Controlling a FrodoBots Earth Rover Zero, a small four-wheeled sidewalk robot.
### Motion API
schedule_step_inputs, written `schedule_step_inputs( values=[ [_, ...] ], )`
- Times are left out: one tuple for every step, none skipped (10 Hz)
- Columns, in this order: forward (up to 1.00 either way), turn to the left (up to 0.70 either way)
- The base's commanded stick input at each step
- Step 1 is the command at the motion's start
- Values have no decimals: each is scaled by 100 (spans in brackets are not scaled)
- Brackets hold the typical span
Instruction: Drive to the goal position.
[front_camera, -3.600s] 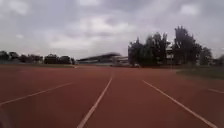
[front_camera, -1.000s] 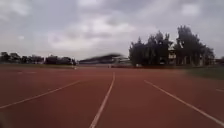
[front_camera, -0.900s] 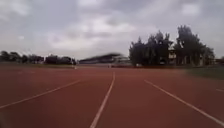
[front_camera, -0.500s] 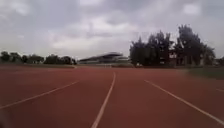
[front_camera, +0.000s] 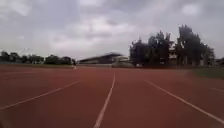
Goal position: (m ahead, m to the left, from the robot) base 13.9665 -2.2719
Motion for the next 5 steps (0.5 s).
schedule_step_inputs(
  values=[
    [45, 0],
    [45, 0],
    [45, 0],
    [45, 0],
    [45, 0]
  ],
)
